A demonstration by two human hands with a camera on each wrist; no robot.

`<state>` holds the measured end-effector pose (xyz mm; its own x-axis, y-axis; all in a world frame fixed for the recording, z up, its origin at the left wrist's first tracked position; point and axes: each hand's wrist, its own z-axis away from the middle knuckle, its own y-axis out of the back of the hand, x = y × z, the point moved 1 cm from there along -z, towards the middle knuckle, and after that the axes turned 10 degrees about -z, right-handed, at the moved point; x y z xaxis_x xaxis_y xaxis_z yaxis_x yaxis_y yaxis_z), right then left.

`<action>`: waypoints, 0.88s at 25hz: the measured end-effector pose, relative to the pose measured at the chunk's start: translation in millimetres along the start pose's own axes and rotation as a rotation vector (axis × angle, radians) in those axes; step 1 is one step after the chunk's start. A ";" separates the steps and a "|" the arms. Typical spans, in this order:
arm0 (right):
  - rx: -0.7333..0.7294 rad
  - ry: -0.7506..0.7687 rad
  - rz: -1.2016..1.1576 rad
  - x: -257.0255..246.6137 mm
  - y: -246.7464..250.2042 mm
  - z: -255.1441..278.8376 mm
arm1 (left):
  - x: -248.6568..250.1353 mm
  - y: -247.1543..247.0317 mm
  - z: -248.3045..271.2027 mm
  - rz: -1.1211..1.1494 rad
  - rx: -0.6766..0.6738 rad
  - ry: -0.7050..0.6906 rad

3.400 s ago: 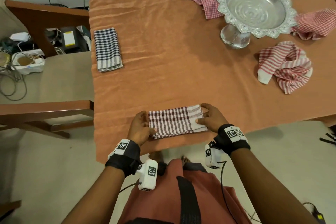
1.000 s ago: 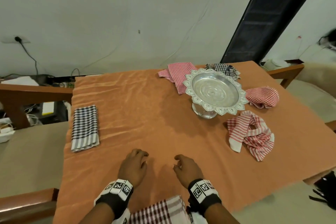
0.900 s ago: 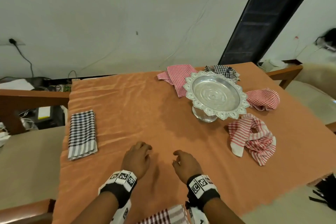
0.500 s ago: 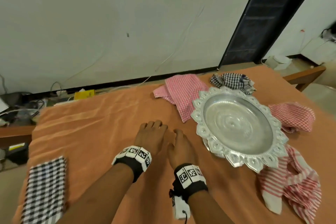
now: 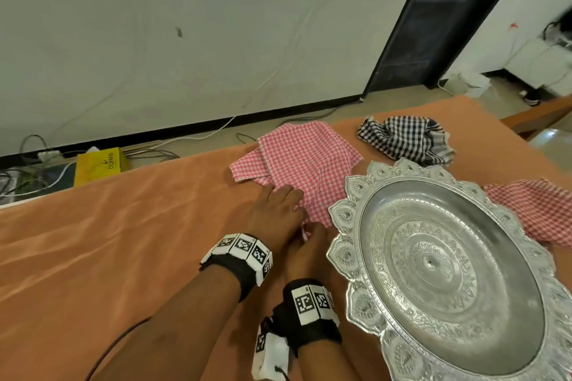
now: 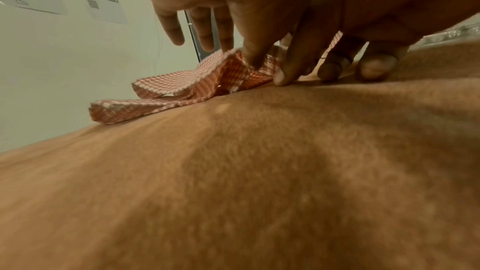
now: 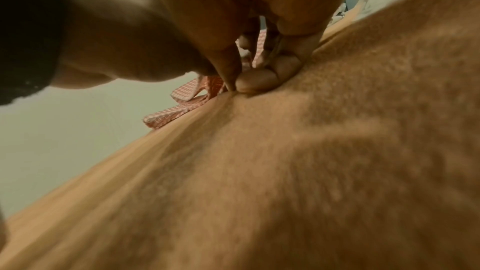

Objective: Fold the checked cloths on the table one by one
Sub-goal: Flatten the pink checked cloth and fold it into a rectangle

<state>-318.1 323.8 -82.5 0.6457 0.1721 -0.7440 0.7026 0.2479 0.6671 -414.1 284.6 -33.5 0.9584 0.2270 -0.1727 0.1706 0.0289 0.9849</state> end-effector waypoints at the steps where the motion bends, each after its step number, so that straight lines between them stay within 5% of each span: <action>1: -0.003 0.011 -0.008 -2.7 2.7 -0.1 | -3.0 2.8 1.4 -0.020 0.016 -0.021; 6: -0.122 0.190 -0.098 -14.9 7.0 36.8 | -17.0 13.1 41.5 0.017 0.060 0.046; 13: -0.365 0.409 -0.168 -54.4 59.8 137.6 | -26.0 48.7 165.2 0.009 0.162 0.210; 22: -0.396 0.772 -0.209 -150.1 222.4 229.4 | 28.6 179.8 296.4 0.250 0.500 0.621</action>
<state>-190.1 134.4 186.5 0.0341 0.6453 -0.7632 0.5363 0.6325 0.5588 -288.2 7.8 135.4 0.7064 0.6687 0.2322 0.1913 -0.4962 0.8469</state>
